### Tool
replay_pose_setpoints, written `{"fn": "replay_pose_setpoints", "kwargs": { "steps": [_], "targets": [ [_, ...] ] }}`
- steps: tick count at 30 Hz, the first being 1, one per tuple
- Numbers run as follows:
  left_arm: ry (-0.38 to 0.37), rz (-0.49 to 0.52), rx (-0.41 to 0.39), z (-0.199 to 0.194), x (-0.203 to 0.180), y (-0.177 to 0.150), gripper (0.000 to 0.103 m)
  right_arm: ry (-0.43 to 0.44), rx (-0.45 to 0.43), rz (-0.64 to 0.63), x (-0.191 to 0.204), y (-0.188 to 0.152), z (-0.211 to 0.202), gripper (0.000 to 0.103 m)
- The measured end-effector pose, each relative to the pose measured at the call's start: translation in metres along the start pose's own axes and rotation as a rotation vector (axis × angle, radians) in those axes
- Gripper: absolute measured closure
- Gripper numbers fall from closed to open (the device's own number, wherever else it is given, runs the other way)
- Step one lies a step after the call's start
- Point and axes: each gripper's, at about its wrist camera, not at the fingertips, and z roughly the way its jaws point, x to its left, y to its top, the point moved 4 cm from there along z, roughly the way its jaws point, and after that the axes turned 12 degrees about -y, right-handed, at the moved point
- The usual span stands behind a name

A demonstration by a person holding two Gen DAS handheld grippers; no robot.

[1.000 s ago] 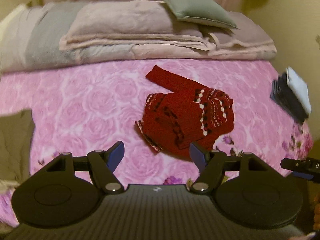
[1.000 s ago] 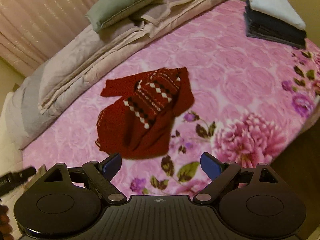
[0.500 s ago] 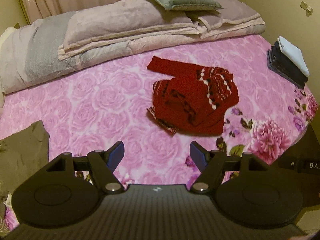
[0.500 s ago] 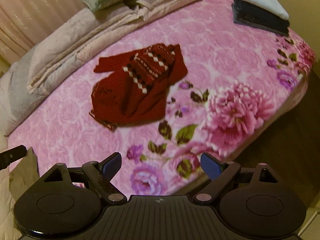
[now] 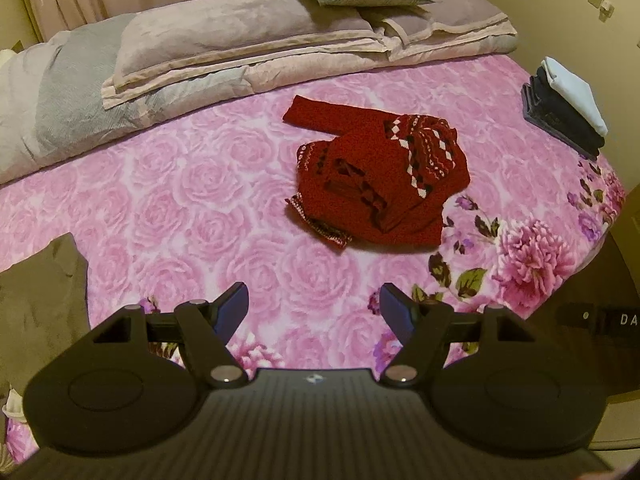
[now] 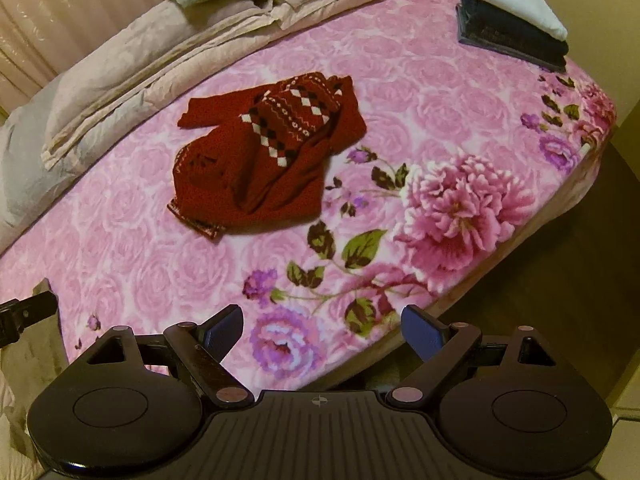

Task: Fold clothes
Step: 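Move both grippers toward the red sweater lying on the bed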

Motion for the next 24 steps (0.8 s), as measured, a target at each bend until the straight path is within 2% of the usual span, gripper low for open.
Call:
{"fn": "replay_pose_setpoints", "kwargs": {
  "steps": [9,14,19,24],
  "targets": [
    [-0.026,-0.013,0.004,0.019,0.007,0.012,0.034,-0.008,-0.004,0.014,-0.005,0.023,0.008,0.014],
    [-0.016,-0.045,0.012,0.037,0.014,0.017,0.034,-0.006,0.004,0.016,-0.014,0.045,0.021,0.014],
    [0.013,-0.109,0.009,0.061,0.016,0.029,0.034,0.000,0.020,0.009,-0.029,0.077,0.043,0.014],
    [0.069,-0.203,-0.002,0.088,0.004,0.053,0.034,0.009,0.047,-0.029,-0.051,0.125,0.072,0.014]
  ]
}}
